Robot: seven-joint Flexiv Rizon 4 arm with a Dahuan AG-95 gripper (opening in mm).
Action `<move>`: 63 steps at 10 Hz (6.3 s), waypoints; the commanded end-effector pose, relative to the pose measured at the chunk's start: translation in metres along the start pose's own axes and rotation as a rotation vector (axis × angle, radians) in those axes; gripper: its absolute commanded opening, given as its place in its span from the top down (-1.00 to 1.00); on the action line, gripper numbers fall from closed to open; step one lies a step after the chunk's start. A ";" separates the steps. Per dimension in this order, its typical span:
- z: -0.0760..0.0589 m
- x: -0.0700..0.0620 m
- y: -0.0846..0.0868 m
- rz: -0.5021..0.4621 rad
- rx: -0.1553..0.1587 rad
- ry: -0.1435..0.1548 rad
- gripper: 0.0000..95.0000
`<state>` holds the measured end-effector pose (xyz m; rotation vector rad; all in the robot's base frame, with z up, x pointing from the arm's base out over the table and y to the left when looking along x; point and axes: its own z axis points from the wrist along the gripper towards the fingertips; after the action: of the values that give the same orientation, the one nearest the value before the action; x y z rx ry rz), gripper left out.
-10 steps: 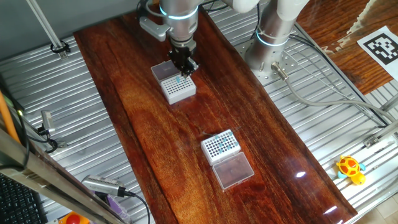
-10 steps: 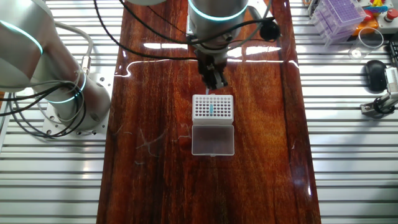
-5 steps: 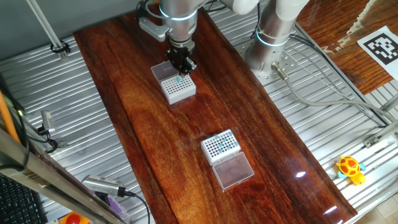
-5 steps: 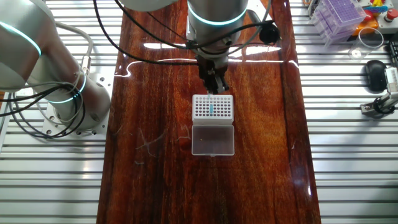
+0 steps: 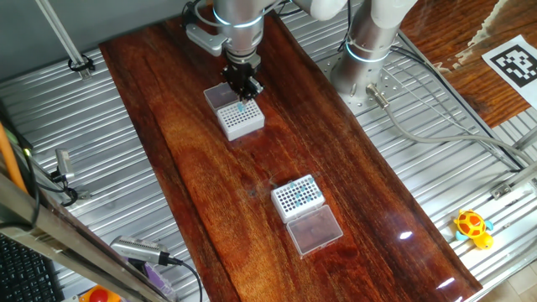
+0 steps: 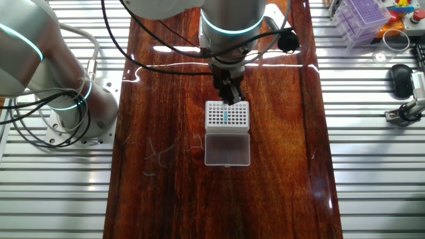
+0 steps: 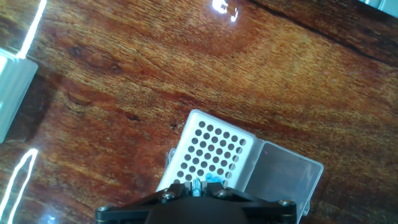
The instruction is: Transfer all medium pipette tips from one holder to another
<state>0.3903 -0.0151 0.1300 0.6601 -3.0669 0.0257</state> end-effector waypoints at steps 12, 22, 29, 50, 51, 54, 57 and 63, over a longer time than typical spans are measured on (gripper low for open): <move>0.004 -0.006 -0.004 -0.010 0.005 -0.005 1.00; 0.012 -0.006 -0.006 -0.022 0.007 -0.011 1.00; 0.018 -0.007 -0.006 -0.047 0.002 -0.010 1.00; 0.022 -0.020 0.016 -0.018 -0.020 -0.019 0.60; 0.022 -0.020 0.016 -0.018 -0.020 -0.019 0.60; 0.022 -0.020 0.016 -0.018 -0.020 -0.019 0.60; 0.022 -0.020 0.016 -0.018 -0.020 -0.019 0.60; 0.022 -0.020 0.016 -0.018 -0.020 -0.019 0.60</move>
<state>0.4020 0.0071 0.1079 0.6913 -3.0749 -0.0109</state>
